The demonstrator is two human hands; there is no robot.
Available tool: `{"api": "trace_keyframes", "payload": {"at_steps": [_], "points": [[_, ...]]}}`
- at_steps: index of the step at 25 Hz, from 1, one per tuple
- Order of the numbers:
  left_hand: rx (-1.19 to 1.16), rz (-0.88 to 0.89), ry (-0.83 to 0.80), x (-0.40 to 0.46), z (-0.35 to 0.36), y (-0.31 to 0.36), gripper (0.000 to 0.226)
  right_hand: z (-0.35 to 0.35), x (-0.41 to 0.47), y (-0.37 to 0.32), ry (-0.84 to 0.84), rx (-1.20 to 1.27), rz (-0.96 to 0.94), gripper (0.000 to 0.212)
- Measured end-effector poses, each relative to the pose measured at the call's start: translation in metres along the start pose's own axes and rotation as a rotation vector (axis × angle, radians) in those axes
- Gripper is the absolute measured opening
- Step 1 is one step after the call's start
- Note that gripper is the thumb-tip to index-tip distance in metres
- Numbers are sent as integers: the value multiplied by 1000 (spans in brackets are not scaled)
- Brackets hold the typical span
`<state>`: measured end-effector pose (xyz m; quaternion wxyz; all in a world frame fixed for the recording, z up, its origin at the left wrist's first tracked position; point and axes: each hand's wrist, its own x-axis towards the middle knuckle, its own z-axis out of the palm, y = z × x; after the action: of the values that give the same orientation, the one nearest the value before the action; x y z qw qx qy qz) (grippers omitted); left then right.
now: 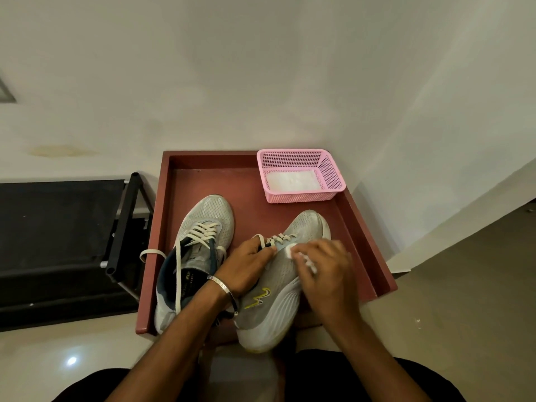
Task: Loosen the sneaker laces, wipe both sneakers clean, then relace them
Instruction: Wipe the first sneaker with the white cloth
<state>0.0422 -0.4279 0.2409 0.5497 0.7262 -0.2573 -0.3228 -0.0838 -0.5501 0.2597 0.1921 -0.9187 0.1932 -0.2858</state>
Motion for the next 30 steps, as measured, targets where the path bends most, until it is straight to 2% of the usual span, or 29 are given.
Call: {"api": "trace_keyframes", "payload": {"at_steps": [2, 4, 6, 9, 10, 11, 13, 14, 15, 17, 18, 19, 22, 23, 25, 26, 27, 30], "points": [[-4, -22, 7, -1, 0, 1, 28, 2, -5, -5, -12, 83, 69, 15], [-16, -28, 30, 0, -2, 2, 34, 5, -29, -30, -154, 239, -132, 13], [-13, -29, 25, 0, -3, 1, 36, 3, -30, -26, -188, 232, -237, 12], [32, -19, 24, 1, -2, 2, 28, -2, 4, 1, 8, 44, 24, 17], [40, -24, 25, 1, -2, 2, 30, 0, 2, 0, 20, 66, 64, 19], [36, -33, 30, 1, -2, 2, 35, 2, -7, -10, -26, 130, 33, 20], [22, -39, 37, 1, -3, 2, 43, 5, -32, -30, -174, 256, -166, 16], [22, -36, 43, 1, -3, 2, 42, 3, -32, -27, -207, 243, -208, 14], [30, -30, 44, 0, -3, 4, 39, 1, -21, -15, -189, 196, -179, 12], [51, -17, 36, -1, -2, 6, 32, -4, 2, 1, -28, 70, 22, 8], [60, -20, 35, -1, -2, 5, 30, -4, 2, 1, -9, 76, 73, 8], [57, -27, 38, -2, -2, 6, 34, 0, -6, -6, -42, 135, 51, 8], [50, -48, 57, 1, -4, 4, 47, 3, -34, -29, -215, 260, -247, 9], [53, -47, 56, 1, -4, 4, 47, 1, -25, -19, -211, 229, -240, 7], [63, -43, 53, 0, -4, 5, 38, -2, -4, -5, -74, 152, -39, 9], [67, -45, 55, 1, -3, 4, 36, -3, -4, -6, -60, 162, 6, 9], [69, -46, 57, 0, -3, 4, 38, 0, -12, -12, -95, 201, -30, 8], [63, -58, 67, 3, -3, 3, 41, 4, -38, -36, -267, 293, -341, 7]]}}
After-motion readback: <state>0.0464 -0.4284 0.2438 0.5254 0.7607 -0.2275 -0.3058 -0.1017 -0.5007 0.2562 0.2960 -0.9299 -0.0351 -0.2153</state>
